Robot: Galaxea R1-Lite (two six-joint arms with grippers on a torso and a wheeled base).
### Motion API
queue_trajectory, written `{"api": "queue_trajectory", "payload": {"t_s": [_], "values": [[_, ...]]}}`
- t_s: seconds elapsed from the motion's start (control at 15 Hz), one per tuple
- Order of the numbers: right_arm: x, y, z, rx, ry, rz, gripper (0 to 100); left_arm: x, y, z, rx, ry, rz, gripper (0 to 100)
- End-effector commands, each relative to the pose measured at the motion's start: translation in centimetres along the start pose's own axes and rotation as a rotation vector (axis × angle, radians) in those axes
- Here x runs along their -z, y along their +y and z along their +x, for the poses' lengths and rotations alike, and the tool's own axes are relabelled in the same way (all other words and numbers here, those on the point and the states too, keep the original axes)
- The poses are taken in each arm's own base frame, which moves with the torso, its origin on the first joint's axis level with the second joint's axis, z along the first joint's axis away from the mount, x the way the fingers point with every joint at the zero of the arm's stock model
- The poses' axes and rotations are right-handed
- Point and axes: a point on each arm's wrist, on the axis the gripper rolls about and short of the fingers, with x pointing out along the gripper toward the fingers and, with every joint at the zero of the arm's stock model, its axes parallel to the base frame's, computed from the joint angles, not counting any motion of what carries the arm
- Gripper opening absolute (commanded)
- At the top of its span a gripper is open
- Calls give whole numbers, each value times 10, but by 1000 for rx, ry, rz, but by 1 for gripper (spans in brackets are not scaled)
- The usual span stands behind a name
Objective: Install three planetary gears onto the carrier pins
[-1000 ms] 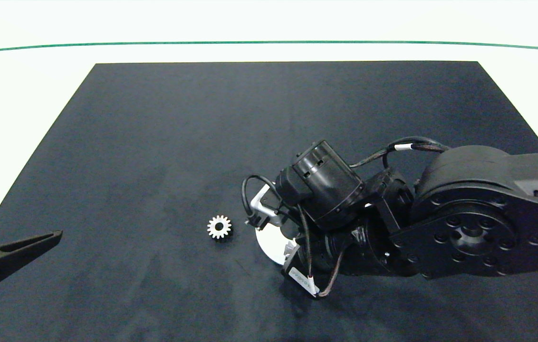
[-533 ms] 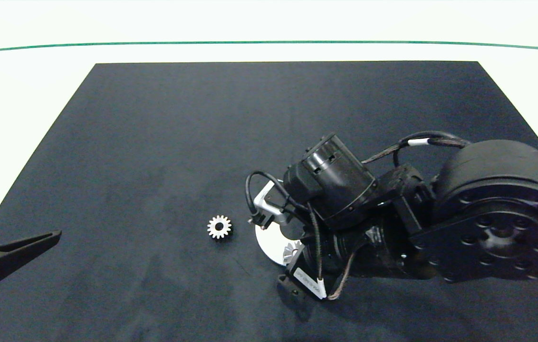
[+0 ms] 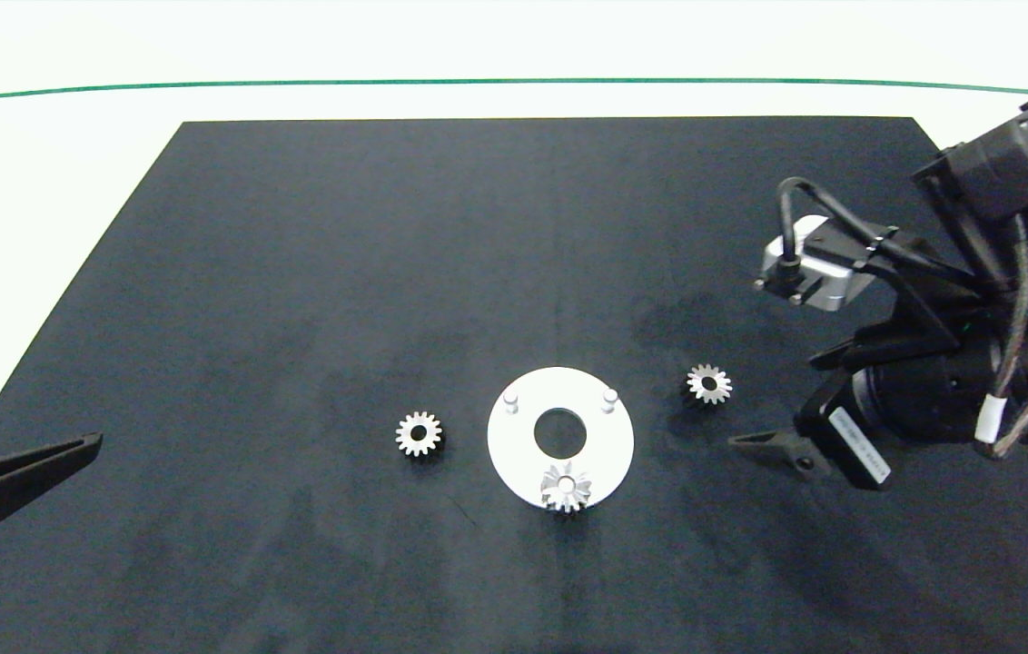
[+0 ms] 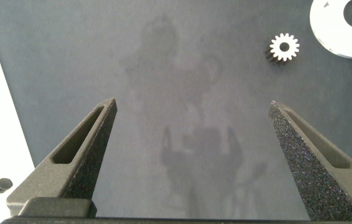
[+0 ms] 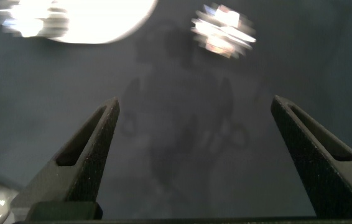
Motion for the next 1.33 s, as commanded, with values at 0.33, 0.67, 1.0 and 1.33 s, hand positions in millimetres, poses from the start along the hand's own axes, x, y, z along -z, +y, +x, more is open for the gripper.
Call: {"api": "queue_trajectory", "payload": {"t_s": [0.33, 0.67, 1.0, 1.33], "values": [[24, -15, 65, 22, -14, 87, 100, 0, 0, 3, 6, 13, 2, 100], [8, -14, 93, 12, -10, 83, 100, 1, 0, 5, 7, 20, 1, 100], [-8, -17, 101, 10, -39, 85, 100, 1, 0, 6, 10, 24, 2, 100], [-13, -12, 112, -3, -32, 74, 100, 1, 0, 6, 8, 25, 1, 100]]}}
